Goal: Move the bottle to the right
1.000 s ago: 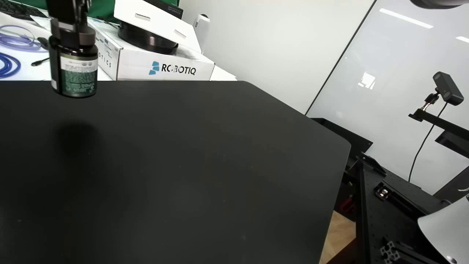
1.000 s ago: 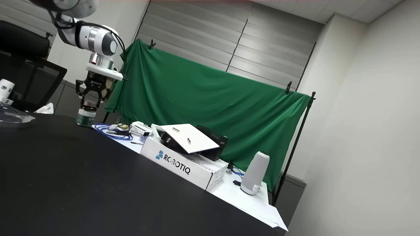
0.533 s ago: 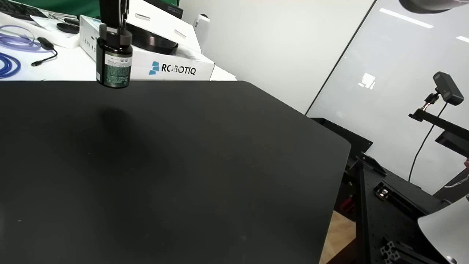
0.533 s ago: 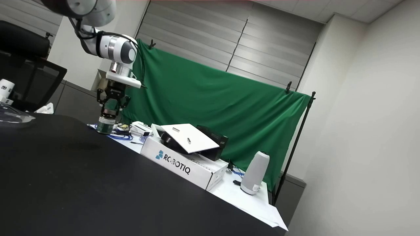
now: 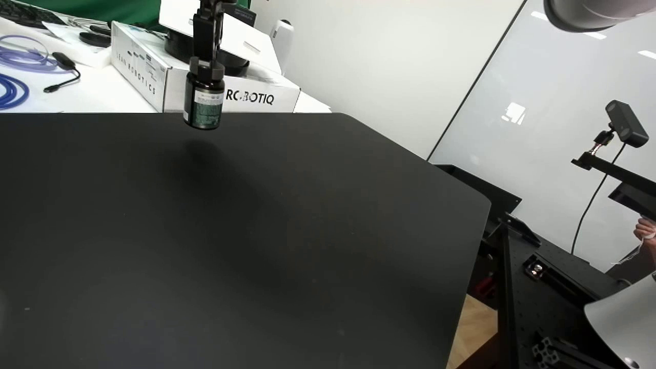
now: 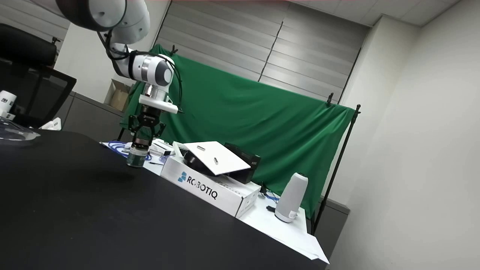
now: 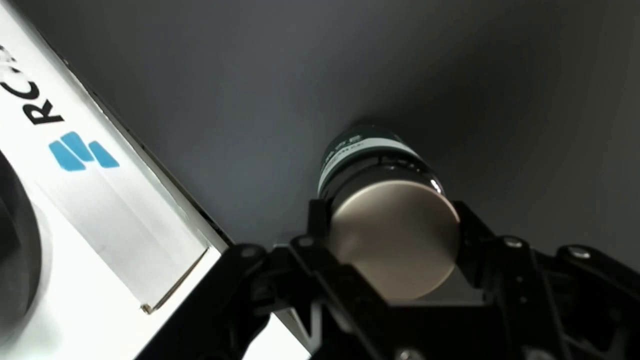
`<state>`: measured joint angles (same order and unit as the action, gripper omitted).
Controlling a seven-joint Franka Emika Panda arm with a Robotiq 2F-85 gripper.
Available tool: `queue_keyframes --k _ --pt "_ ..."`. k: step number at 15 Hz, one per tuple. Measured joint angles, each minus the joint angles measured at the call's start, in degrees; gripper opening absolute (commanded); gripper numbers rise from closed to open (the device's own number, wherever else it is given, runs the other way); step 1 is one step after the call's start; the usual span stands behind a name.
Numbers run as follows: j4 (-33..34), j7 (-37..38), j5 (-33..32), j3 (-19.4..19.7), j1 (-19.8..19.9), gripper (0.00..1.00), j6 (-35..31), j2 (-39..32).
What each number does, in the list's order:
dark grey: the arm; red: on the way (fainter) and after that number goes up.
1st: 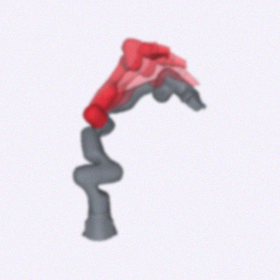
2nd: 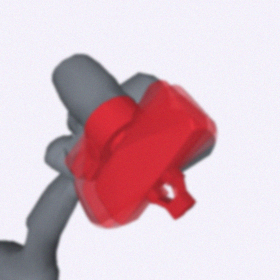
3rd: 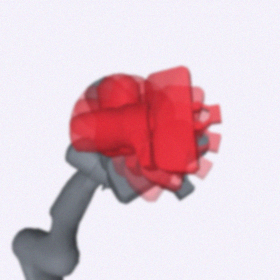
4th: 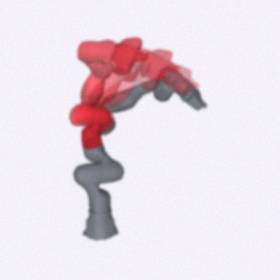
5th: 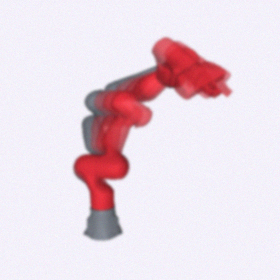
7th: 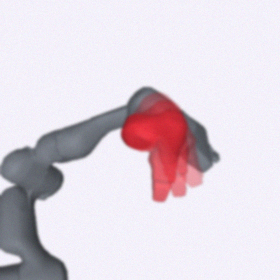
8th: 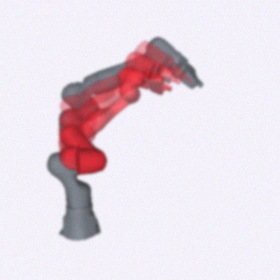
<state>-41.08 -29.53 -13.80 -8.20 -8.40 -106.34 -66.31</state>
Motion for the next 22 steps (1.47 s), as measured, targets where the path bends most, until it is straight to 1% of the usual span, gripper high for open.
queue_keyframes --k 8,17,18,19,21,22 --pt "0.0 0.0 0.2 0.4 3.1 0.36 0.5 -1.8" --pt "0.0 0.0 0.3 0.4 3.7 0.36 0.2 -3.2" --pt "0.0 0.0 0.3 0.4 3.7 0.86 0.2 -3.2" --pt "0.0 0.0 0.3 0.4 3.7 0.86 0.2 -3.2" --pt "0.0 -0.2 0.3 0.2 3.7 0.98 0.1 -3.2" --pt "0.1 -0.5 0.3 0.0 3.6 1.00 0.0 -3.1"
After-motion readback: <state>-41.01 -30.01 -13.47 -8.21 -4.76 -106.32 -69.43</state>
